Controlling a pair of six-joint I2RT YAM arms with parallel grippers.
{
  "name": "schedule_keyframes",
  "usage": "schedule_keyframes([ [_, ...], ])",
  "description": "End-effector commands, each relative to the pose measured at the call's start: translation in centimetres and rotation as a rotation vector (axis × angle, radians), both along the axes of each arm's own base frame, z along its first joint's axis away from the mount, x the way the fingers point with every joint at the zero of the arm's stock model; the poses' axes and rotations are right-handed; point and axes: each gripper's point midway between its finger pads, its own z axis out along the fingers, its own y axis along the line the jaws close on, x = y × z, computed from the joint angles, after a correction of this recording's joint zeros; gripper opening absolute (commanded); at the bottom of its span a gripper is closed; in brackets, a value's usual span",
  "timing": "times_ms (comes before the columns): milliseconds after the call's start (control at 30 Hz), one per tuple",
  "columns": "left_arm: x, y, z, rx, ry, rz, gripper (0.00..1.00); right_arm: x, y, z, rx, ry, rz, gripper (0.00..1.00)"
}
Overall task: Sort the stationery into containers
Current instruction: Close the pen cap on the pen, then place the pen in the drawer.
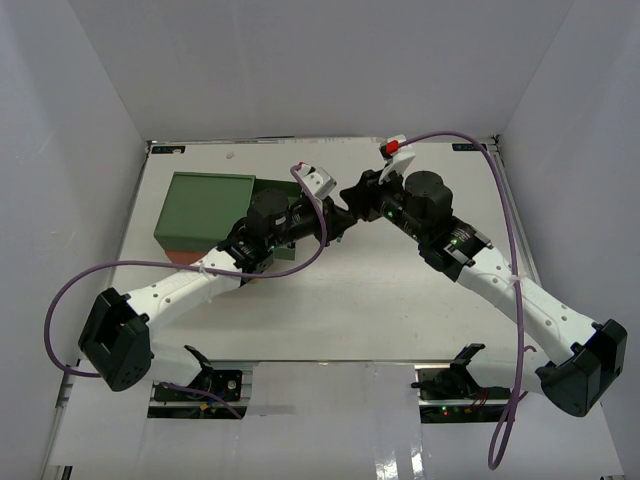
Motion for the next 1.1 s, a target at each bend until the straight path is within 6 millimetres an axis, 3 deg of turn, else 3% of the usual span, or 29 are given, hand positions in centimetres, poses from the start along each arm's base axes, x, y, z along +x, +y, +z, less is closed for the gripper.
schedule_keyframes([
  [0,-0.7,0.3,1.8,-0.039,-0.033,-0.007,0.00,0.2,-0.5,3.6,0.067,-0.076,-0.031,0.41],
  [267,-1.1,0.7,1.4,-0.035,-0.031,-0.003,0.00,0.5,-0.7,4.1,0.077,-0.080,-0.051,0.30],
  [433,-1.1,0.7,1.1,-0.030,-0.028,0.000,0.00,0.5,-0.6,4.4,0.085,-0.081,-0.045,0.13],
  [700,-1.2,0.5,0.6,-0.026,-0.026,-0.001,0.01,0.3,-0.8,4.8,0.095,-0.085,-0.049,0.08],
  [767,-1.2,0.5,0.5,-0.025,-0.029,-0.003,0.08,0.3,-1.0,4.9,0.097,-0.089,-0.055,0.08],
  [933,-1.2,0.4,0.2,-0.022,-0.027,0.003,0.44,0.2,-1.2,4.9,0.100,-0.094,-0.058,0.08],
  [1067,-1.2,0.5,0.2,-0.020,-0.029,0.011,0.54,0.2,-1.3,4.6,0.098,-0.092,-0.062,0.08],
])
